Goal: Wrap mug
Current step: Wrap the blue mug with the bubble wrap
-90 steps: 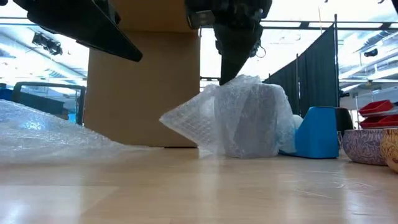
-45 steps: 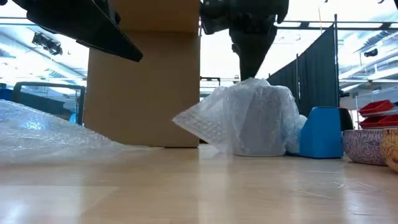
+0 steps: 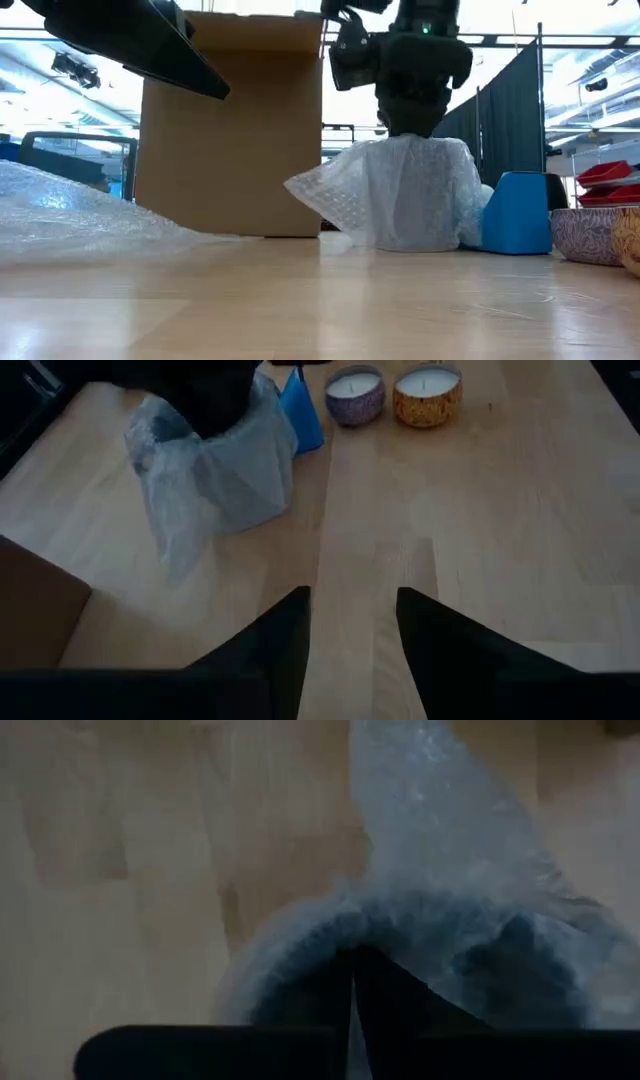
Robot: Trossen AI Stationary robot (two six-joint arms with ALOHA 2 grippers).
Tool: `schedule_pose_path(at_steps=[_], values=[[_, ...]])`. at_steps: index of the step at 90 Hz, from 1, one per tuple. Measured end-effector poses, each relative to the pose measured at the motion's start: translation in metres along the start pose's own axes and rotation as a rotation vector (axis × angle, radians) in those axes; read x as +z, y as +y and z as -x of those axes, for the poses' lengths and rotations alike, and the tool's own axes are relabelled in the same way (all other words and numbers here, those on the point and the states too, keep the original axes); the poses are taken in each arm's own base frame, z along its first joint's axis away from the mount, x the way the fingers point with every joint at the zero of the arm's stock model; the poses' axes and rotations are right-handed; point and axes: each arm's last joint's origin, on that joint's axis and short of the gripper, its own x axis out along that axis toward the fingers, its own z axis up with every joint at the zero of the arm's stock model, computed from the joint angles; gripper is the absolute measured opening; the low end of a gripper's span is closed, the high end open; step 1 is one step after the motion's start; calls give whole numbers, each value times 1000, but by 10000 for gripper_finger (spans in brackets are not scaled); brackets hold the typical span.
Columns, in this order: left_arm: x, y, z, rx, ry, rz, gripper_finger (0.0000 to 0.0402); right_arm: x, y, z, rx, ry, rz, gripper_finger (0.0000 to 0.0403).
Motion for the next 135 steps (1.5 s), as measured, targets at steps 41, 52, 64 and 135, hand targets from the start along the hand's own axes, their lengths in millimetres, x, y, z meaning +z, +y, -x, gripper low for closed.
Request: schedule_pose_path(at_steps=[41, 52, 64, 135], values=[[0, 0, 0, 1, 1, 0, 136, 14, 5, 66, -31, -30, 31, 0], [0, 0, 0, 0, 1, 0, 136, 14, 5, 73, -90, -63, 26, 0], [0, 0, 0, 0, 0, 1, 136, 19, 3, 66, -115, -115, 23, 0], [0, 0, 0, 0, 1, 0, 136, 4, 1, 48, -19, -38, 8, 0]])
